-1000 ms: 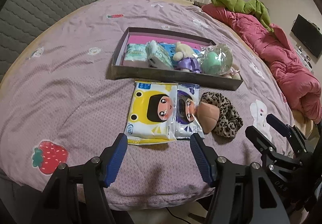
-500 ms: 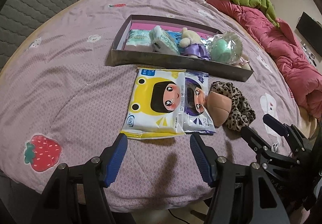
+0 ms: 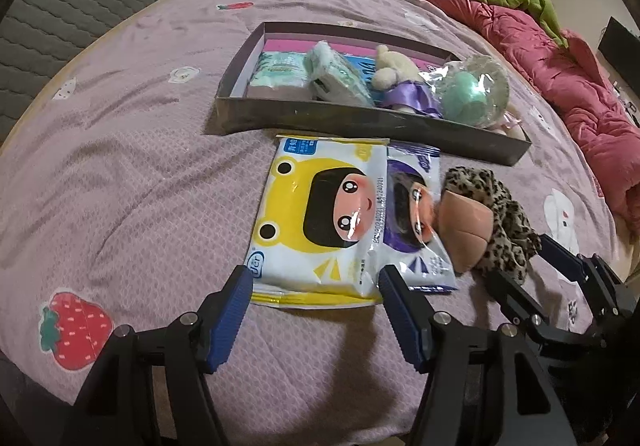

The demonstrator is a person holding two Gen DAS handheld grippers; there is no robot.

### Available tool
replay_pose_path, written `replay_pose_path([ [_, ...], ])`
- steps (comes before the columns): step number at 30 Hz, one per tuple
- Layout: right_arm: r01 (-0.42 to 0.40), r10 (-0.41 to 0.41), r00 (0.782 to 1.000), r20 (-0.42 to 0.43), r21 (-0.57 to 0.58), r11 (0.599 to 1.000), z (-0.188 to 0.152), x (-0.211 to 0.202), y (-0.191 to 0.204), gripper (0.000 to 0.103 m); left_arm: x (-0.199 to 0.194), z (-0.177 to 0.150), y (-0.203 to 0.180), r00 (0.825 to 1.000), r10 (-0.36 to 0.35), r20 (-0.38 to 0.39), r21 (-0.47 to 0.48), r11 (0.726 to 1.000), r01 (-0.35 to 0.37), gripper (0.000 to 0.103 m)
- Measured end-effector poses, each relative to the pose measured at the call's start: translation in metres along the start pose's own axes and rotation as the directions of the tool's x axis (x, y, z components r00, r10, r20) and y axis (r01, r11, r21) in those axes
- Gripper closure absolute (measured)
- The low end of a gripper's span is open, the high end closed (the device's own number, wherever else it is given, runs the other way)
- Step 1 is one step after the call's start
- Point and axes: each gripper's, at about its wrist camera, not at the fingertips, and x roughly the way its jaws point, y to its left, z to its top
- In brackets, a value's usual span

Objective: Organize soft objects
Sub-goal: 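Move left tool to the yellow wipe pack while right tool approaches the leopard scrunchie, then grasp the yellow wipe pack with left tool while right tool grasps the leopard scrunchie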

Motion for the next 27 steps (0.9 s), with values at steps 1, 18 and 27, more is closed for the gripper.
replay_pose_path([
  [1,0.000,0.000,1.000,-0.001,0.000,1.000,0.000,0.001,0.000,0.027,0.001,0.001,0.002,1.000,0.004,0.001,-0.003,1.000,-0.004,0.032],
  [18,0.048,-0.048,0.999,0.005,0.041,0.998,0.008,0.022,-0.020,0.027,0.013,0.013,0.019,1.000,0.001,0.012,-0.052,0.999,0.000,0.021],
  [27,0.050,-0.050,0.999,0.022,0.019,0.999,0.014,0.031,-0.023,0.027,0.028,0.024,0.016,1.000,-0.003,0.015,-0.047,0.999,0.004,0.020],
])
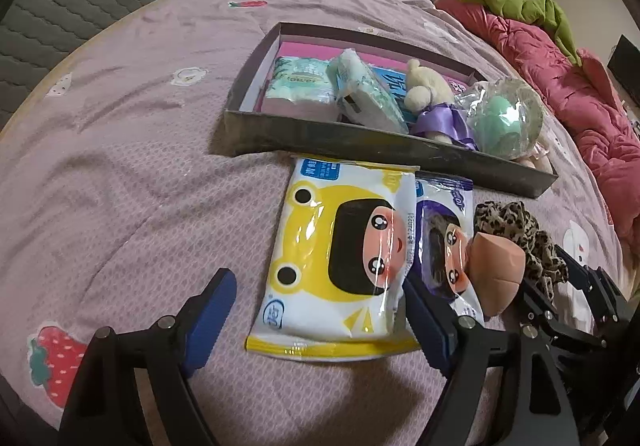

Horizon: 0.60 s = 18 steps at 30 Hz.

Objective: Organize soft objects
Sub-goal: 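Grasp the yellow wipe pack with left tool while right tool grasps the leopard scrunchie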

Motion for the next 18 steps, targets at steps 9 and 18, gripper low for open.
replay_pose_path([
  [9,0.030,-0.030,0.999,0.030,-0.012,0.999,0.010,0.013,-0.007,0.027,0.013,0.009,-0.008,1.000,0.012,0.008,0.015,1.000,-0.013,0.018],
  [18,-0.008,0.010,0.999,0.047,-0.040,0.999,0.018,0.019,-0.007,0.044,0.025,0.024,-0.007,0.999,0.037,0.017,-0.024,0.999,-0.036,0.019],
])
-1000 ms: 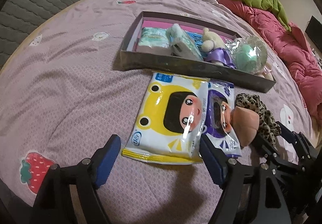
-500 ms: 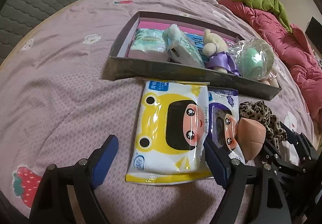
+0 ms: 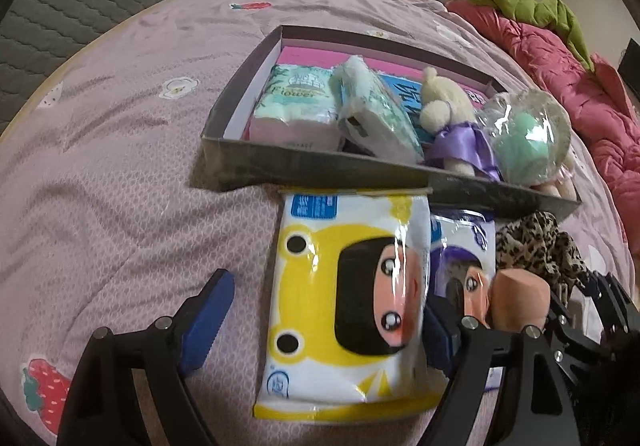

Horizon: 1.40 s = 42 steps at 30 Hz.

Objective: Organize soft objects
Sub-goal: 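Grasp the yellow wipe pack with left tool while right tool grasps the leopard scrunchie, then lift the yellow wipe pack with left tool while right tool carries the scrunchie over the box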

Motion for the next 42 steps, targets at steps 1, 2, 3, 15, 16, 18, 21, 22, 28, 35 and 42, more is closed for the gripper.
replay_pose_path([
  [1,-0.007,0.007,1.000,0.004,-0.002,1.000,0.000,-0.001,0.001,0.050,0.001,0.001,0.000,1.000,-0.002,0.001,-0.006,1.000,0.002,0.019],
  [2,-0.014,0.014,1.000,0.008,-0.005,1.000,0.000,-0.001,0.001,0.055,0.002,0.002,0.000,1.000,-0.002,0.002,-0.007,1.000,0.002,0.019],
  [3,-0.021,0.021,1.000,0.010,-0.009,1.000,0.001,-0.001,0.001,0.057,0.002,0.001,0.000,1.000,-0.003,0.004,-0.009,1.000,0.003,0.019],
  [15,-0.067,0.066,0.996,0.059,0.005,0.998,0.009,-0.016,-0.004,0.073,-0.005,-0.002,-0.003,0.998,-0.063,0.025,0.005,0.998,0.063,0.048],
  [16,-0.071,0.071,0.996,0.062,0.002,0.997,0.009,-0.017,-0.004,0.073,-0.006,-0.002,-0.002,0.998,-0.067,0.023,0.001,0.998,0.067,0.049],
  [18,-0.082,0.082,0.994,0.070,0.000,0.997,0.009,-0.020,-0.002,0.074,-0.008,-0.001,-0.001,0.997,-0.078,0.024,-0.006,0.997,0.078,0.049],
  [21,-0.086,0.087,0.992,0.089,-0.012,0.996,0.011,-0.025,0.000,0.074,-0.012,-0.002,0.001,0.995,-0.095,0.024,-0.021,0.995,0.096,0.049],
  [22,-0.091,0.092,0.991,0.098,-0.016,0.996,0.011,-0.027,0.001,0.074,-0.014,-0.003,0.001,0.995,-0.094,0.024,-0.020,0.995,0.094,0.049],
  [28,-0.096,0.098,0.988,0.118,-0.022,0.995,0.013,-0.033,0.002,0.074,-0.027,-0.003,-0.003,0.995,-0.090,0.045,0.003,0.996,0.090,0.049],
  [35,-0.095,0.100,0.984,0.146,-0.036,0.995,0.014,-0.042,0.003,0.074,-0.046,-0.003,-0.011,0.993,-0.080,0.082,0.038,0.996,0.077,0.049],
  [42,-0.104,0.109,0.979,0.171,-0.040,0.994,0.016,-0.050,0.004,0.074,-0.060,0.000,-0.017,0.992,-0.067,0.106,0.064,0.996,0.061,0.049],
])
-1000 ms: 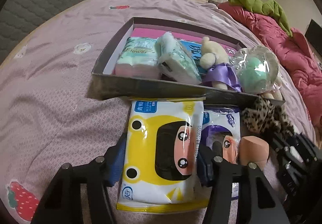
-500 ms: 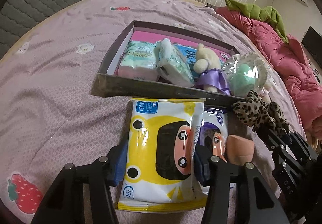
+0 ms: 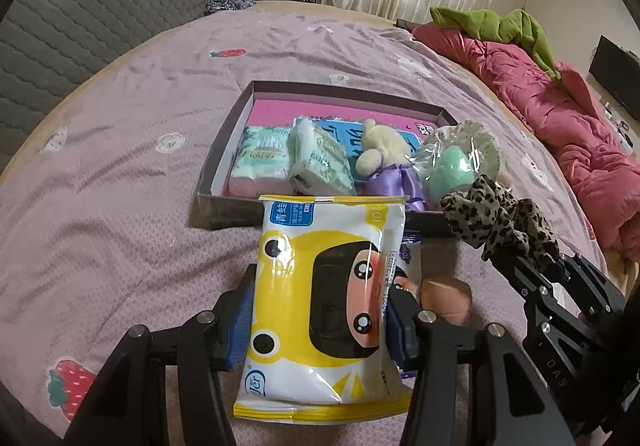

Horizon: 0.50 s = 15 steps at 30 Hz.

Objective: Organize soft objects
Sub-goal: 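Lift the yellow wipe pack with left tool while right tool carries the scrunchie over the box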

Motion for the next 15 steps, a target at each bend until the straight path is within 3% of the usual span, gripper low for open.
replay_pose_path([
  [15,-0.007,0.005,0.998,0.065,0.023,1.000,0.013,-0.019,-0.005,0.074,-0.014,0.016,-0.004,0.998,0.031,0.047,0.009,0.999,-0.031,0.049],
])
